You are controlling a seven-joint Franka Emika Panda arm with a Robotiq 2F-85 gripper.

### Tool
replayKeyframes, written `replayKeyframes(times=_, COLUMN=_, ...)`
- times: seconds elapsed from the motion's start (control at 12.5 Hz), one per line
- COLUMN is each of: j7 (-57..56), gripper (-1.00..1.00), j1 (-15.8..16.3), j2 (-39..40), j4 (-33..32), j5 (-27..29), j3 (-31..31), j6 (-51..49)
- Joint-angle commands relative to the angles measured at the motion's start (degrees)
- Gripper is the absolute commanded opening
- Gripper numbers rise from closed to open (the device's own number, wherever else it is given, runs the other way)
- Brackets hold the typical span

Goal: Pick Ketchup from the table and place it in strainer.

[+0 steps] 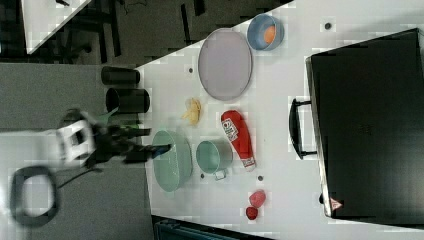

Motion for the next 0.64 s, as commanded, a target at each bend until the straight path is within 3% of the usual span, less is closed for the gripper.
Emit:
replayKeyframes(times=0.08, j7=-23.75, gripper=1.0, j1=0.14, j2=5.48, j4=-5.08, j5=-0.46, j3=2.08, j6=6.59)
replayKeyframes(times=0.32, j7=-35.99, gripper=1.0, j1=0.14, j2=8.74, j4=-9.7, j5=-0.68, j3=2.75, j6=15.88)
replayKeyframes(times=0.64, j7=-37.56, gripper=1.0, j1=0.15, j2=13.69, j4=-14.26, j5=-1.09, j3=3.09, j6=27.0)
